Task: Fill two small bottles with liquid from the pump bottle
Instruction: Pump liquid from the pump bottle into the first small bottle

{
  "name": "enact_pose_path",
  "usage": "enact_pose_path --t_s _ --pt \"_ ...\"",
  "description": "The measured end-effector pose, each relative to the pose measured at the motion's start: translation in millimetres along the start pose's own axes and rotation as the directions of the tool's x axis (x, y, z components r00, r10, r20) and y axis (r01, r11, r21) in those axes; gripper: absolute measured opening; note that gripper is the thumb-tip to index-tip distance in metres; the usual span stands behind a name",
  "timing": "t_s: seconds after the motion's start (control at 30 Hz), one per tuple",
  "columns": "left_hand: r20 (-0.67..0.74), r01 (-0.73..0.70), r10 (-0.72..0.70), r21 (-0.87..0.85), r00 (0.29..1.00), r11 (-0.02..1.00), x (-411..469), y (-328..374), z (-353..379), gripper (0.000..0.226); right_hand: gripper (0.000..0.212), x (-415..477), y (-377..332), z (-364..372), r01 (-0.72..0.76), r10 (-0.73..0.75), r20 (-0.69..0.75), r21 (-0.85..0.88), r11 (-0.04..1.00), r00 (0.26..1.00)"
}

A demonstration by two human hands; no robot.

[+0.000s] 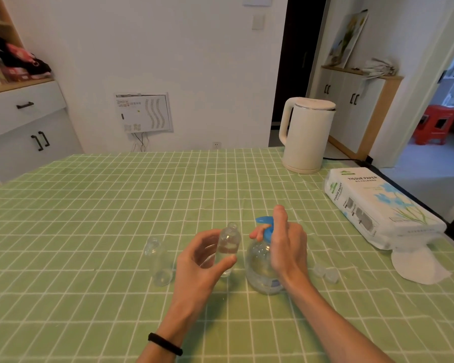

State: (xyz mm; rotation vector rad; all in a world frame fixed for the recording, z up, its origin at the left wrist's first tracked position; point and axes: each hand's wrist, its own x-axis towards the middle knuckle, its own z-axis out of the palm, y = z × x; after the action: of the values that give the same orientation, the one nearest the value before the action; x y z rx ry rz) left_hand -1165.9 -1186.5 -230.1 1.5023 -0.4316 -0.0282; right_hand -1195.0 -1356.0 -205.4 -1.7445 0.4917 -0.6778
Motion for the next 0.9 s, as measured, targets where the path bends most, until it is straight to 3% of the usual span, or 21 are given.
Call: enact_pose_path --t_s 0.37,0.5,0.9 --pt "0.016 0.041 -0.041 0.034 0.999 0.999 -8 -22 -13 0.052 0.070 -3 -11 -10 0.003 -0.001 0.081 -0.019 1.000 0.997" --pt "-0.011 0.045 -0.045 0.000 0.999 0.999 -7 -29 -13 0.052 0.076 -3 -9 -10 0.004 -0.002 0.094 -0.022 1.000 0.996" --pt "-0.118 0.046 -0.033 0.111 0.992 0.993 22 -26 0 0.045 0.090 -2 4 -8 -0.013 0.016 0.059 -0.047 0.999 0.998"
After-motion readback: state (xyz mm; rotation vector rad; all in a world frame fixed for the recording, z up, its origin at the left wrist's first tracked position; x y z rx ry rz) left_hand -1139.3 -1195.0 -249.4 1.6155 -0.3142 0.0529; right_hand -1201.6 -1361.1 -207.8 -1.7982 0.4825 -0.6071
